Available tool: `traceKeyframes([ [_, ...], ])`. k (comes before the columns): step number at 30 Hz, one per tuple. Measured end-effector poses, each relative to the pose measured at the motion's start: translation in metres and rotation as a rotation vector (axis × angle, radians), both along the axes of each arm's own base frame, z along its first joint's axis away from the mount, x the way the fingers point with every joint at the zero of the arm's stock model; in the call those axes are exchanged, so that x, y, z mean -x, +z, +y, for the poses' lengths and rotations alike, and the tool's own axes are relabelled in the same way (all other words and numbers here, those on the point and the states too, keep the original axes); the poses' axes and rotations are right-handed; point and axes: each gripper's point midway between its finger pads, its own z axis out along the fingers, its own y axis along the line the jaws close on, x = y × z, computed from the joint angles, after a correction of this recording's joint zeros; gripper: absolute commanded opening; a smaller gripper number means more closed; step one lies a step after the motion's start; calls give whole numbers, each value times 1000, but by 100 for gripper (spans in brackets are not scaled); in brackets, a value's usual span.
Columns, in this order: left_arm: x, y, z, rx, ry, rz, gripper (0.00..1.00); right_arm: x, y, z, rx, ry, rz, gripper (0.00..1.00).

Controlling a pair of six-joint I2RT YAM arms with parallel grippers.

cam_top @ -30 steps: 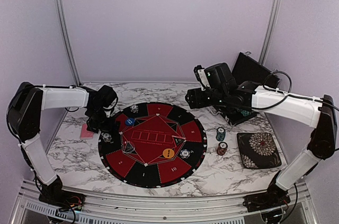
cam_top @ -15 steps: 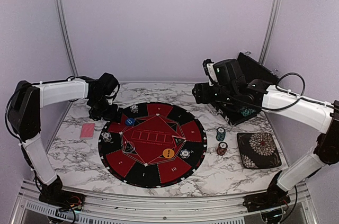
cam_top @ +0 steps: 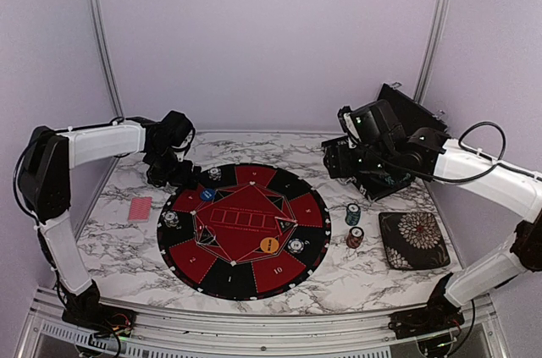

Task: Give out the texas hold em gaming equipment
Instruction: Pick up the pile of poker chips from the pile of poker chips.

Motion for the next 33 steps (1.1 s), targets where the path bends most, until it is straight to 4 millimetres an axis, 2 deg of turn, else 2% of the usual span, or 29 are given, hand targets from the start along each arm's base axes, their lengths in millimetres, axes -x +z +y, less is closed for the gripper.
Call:
traceKeyframes([
  [5, -4, 13, -17, 31, -42, -26, 99, 18, -42, -18, 77, -12, 146, 77],
  [10, -5, 35, -39, 77, -102, -67, 99, 27, -93, -45, 130, -46, 315, 77],
  [14, -5, 51, -49, 109, -135, -96, 99, 33, -124, -54, 170, -60, 409, 77],
  [18, -4, 55, -52, 116, -156, -103, 99, 31, -137, -56, 182, -67, 445, 77],
  [25, 0, 50, -50, 115, -173, -103, 99, 25, -154, -60, 195, -87, 482, 76],
  [33, 8, 53, -46, 114, -186, -117, 99, 11, -159, -66, 171, -110, 478, 74],
])
